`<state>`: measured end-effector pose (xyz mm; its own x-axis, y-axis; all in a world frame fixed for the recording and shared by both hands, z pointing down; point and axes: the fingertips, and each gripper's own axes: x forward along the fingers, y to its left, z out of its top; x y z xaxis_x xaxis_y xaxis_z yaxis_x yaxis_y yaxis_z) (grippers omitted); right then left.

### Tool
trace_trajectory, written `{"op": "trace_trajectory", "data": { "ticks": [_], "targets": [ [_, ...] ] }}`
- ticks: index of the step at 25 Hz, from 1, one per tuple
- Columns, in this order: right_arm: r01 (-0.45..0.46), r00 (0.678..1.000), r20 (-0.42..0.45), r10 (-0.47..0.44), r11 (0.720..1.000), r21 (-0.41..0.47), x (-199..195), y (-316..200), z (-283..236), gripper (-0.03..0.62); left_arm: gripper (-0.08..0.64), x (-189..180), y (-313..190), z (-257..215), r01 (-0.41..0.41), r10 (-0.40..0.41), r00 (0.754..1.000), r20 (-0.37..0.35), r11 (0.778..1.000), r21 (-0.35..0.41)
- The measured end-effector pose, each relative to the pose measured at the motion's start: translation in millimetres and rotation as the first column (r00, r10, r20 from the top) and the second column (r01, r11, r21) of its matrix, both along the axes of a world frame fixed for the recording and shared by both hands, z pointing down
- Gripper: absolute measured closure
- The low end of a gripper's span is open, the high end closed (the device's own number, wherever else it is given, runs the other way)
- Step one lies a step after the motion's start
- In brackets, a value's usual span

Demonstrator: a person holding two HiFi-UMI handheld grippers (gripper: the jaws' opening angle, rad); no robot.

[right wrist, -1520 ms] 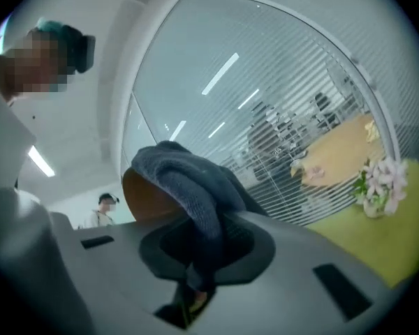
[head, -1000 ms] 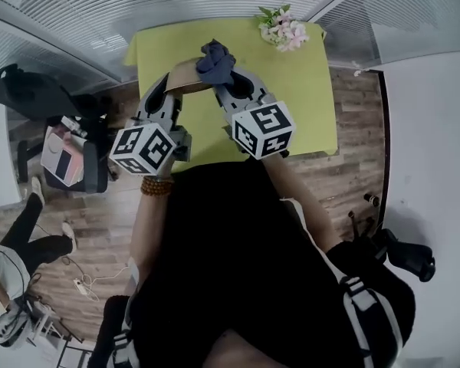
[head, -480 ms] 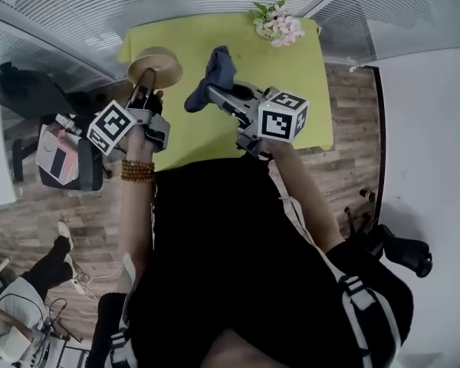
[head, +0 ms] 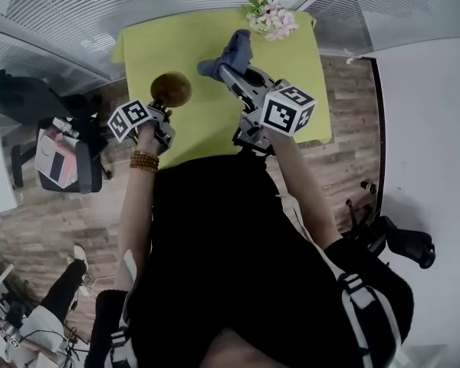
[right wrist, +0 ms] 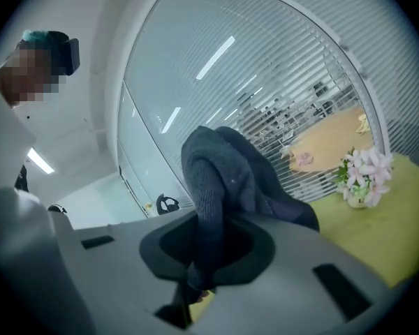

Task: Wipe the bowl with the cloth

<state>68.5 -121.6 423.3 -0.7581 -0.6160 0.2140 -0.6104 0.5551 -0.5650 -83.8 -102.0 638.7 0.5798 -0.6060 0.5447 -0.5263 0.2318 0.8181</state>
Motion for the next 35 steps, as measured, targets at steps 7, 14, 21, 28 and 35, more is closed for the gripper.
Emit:
{"op": "trace_trajectory", "data": {
  "ticks": [7,14,21,28,35],
  "targets": [
    [-0.036,0.999,-0.019,0.035,0.997,-0.063,8.7,2.3,19.7,0.563,0.543,22.2,33.6,80.5,-0.035,0.024,0.999,-0.049,0.973,-0.228],
    [-0.047,0.999,-0.032,0.044,0.994,-0.094,9.2,-0.4,33.0,0.563,0.541,33.4,45.7,107.8,-0.133,0.134,0.991,-0.018,0.945,-0.298],
    [-0.058,0.998,-0.029,0.056,0.992,-0.109,13.7,-5.7,35.1,0.563,0.448,43.8,53.2,110.5,-0.221,0.208,0.975,-0.073,0.928,-0.300],
    [-0.053,0.998,-0.035,0.050,0.993,-0.104,15.3,-7.8,34.6,0.562,0.331,38.5,70.8,68.8,-0.323,0.295,0.940,-0.170,0.930,-0.173],
    [-0.011,0.994,-0.110,0.008,1.000,-0.026,5.5,-13.2,27.7,0.561,0.455,-19.0,19.2,-38.0,-0.248,0.178,0.931,0.320,0.950,0.191]
  ]
}}
